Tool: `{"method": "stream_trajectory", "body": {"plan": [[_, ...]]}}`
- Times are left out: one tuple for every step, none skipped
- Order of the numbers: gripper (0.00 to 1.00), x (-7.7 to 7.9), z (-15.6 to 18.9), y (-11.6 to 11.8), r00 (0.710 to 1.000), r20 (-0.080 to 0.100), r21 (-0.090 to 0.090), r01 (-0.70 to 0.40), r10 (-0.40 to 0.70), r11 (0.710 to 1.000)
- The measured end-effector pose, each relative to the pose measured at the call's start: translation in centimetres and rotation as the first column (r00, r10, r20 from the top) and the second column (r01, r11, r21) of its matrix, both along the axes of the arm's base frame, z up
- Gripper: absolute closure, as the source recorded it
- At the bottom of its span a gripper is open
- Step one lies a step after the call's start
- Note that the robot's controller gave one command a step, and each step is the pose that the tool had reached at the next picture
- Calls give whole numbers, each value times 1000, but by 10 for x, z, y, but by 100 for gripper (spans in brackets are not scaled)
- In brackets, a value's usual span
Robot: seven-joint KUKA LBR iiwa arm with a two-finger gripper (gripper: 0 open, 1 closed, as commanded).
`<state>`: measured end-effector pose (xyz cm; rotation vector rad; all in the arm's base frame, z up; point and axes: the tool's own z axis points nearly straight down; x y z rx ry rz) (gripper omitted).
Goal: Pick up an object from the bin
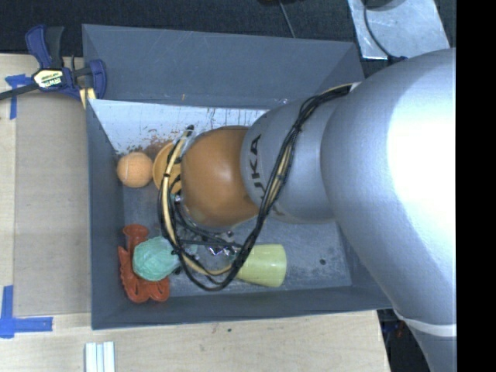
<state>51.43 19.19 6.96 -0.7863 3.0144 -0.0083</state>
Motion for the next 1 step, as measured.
{"method": "stream_trajectory", "body": {"plan": [[100,48,0,-7,998,5,0,-61,61,998]]}}
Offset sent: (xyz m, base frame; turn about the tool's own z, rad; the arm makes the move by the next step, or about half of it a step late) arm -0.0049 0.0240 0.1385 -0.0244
